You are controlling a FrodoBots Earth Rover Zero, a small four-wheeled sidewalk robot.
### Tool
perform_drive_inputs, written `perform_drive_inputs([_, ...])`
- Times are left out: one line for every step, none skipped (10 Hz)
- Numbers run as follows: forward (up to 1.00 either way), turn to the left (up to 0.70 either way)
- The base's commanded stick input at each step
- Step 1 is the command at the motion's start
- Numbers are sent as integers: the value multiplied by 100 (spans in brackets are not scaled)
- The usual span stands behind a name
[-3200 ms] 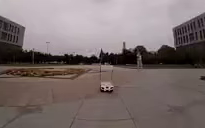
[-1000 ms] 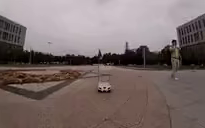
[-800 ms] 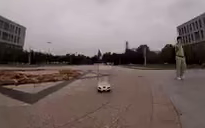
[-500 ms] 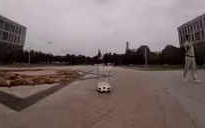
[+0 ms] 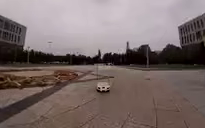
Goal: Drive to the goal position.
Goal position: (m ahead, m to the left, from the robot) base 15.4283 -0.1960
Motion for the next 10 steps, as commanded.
perform_drive_inputs([100,0])
perform_drive_inputs([100,0])
perform_drive_inputs([100,0])
perform_drive_inputs([100,0])
perform_drive_inputs([100,0])
perform_drive_inputs([100,0])
perform_drive_inputs([100,0])
perform_drive_inputs([100,0])
perform_drive_inputs([100,0])
perform_drive_inputs([100,0])
